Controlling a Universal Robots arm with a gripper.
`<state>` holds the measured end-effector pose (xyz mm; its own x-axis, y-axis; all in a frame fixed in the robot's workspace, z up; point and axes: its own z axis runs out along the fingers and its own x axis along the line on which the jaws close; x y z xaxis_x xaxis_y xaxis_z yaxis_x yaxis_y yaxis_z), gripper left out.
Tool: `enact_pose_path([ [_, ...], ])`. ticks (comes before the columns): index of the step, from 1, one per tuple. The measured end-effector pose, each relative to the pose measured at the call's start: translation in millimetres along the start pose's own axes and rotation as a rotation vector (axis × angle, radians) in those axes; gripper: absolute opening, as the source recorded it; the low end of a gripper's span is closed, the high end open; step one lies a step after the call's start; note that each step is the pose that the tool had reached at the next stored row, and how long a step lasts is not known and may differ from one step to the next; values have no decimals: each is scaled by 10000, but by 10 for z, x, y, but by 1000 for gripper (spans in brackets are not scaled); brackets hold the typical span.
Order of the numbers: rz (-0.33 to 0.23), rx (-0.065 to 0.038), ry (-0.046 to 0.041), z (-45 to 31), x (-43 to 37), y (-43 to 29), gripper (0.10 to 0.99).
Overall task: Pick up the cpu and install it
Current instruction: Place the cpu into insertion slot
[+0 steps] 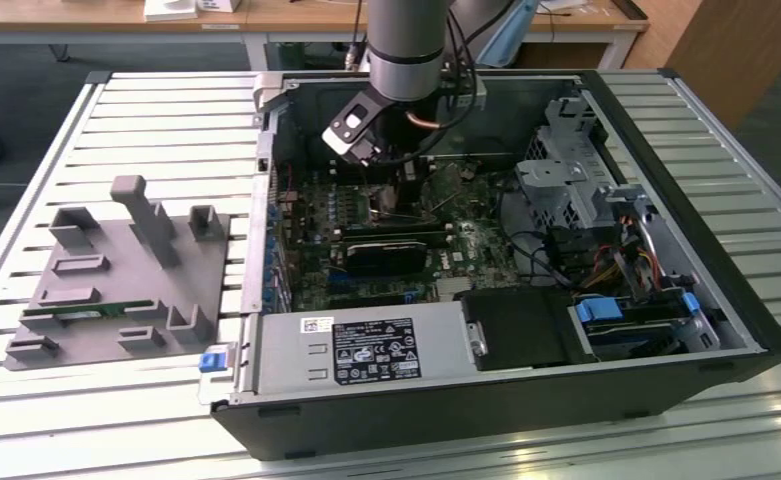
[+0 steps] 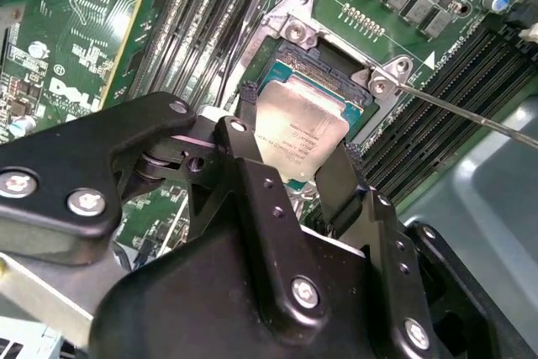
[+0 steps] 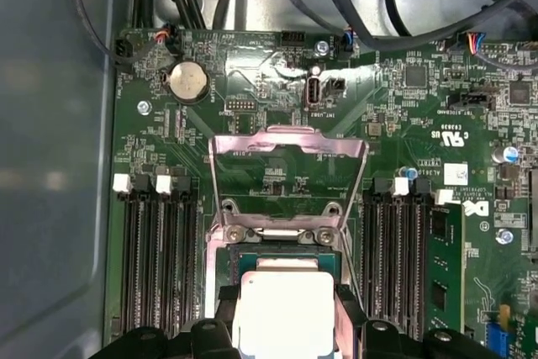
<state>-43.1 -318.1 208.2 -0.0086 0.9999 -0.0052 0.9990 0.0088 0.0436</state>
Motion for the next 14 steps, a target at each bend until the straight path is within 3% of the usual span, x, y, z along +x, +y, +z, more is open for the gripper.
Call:
enact_pose_path([
  [6,162,2,-8,23,6,-11,533],
  [14,-23,0,1,68,8,-13,533],
])
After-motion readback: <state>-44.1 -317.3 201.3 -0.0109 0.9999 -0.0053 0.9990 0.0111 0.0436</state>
